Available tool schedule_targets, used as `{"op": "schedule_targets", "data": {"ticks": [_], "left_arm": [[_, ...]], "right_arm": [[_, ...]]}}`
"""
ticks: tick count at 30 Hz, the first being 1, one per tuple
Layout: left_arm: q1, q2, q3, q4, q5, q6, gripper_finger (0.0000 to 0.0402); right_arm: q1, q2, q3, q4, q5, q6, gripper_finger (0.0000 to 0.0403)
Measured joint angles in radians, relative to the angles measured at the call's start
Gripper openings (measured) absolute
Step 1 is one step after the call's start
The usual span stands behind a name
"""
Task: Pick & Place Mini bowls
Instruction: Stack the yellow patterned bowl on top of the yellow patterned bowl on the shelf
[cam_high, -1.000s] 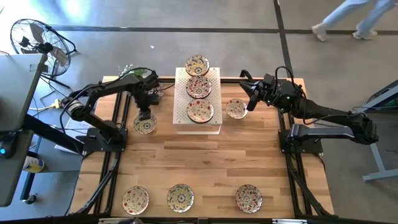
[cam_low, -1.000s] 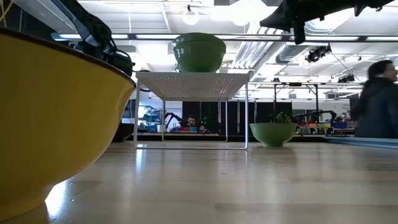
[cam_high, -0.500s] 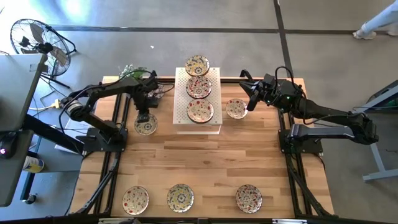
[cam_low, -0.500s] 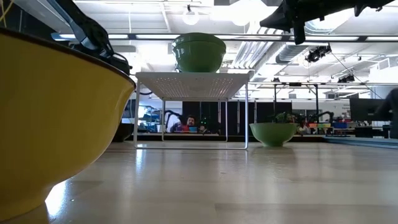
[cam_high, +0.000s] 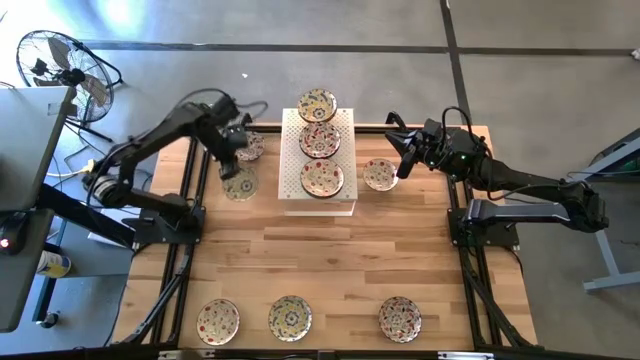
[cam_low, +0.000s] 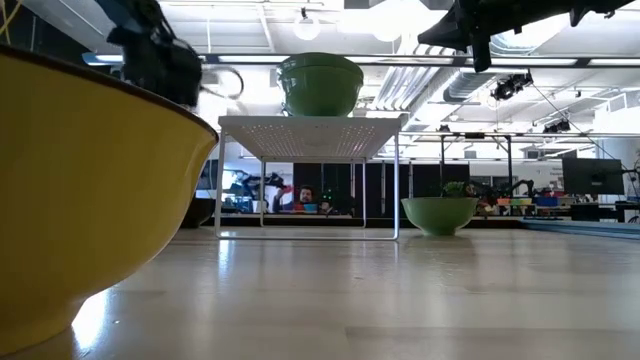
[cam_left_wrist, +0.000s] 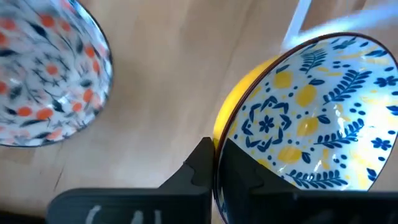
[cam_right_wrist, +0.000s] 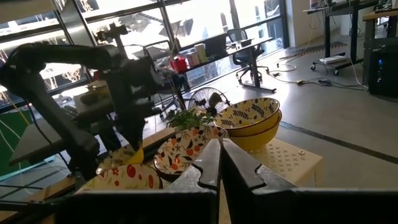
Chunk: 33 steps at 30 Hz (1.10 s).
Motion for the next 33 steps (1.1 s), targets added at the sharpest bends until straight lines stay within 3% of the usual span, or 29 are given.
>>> {"op": "schedule_targets", "data": {"ticks": [8, 12, 17, 22, 33], "left_arm": [[0.121, -0.016, 0.27, 0.036, 0.187, -0.339, 0.0008], [0.131, 0.032, 0.39, 0.143, 0.205, -0.608, 0.0008], [0.122, 0.106, 0.498, 0.297, 0.23, -0.825, 0.0008], [0.063, 0.23, 0.569, 0.384, 0.185, -0.943, 0.0008], [0.002, 0.454, 0.729, 0.376, 0.17, -0.988, 0.0009]], "right_arm": [[0.0, 0.0, 0.0, -0.001, 0.0, -0.005, 0.0001], [0.0, 0.0, 0.0, -0.011, 0.0, -0.007, 0.0002], [0.0, 0.0, 0.0, -0.017, 0.0, -0.007, 0.0001], [0.0, 0.0, 0.0, -0.027, 0.0, -0.015, 0.0001], [0.0, 0.0, 0.0, -0.067, -0.003, -0.026, 0.0002]]}}
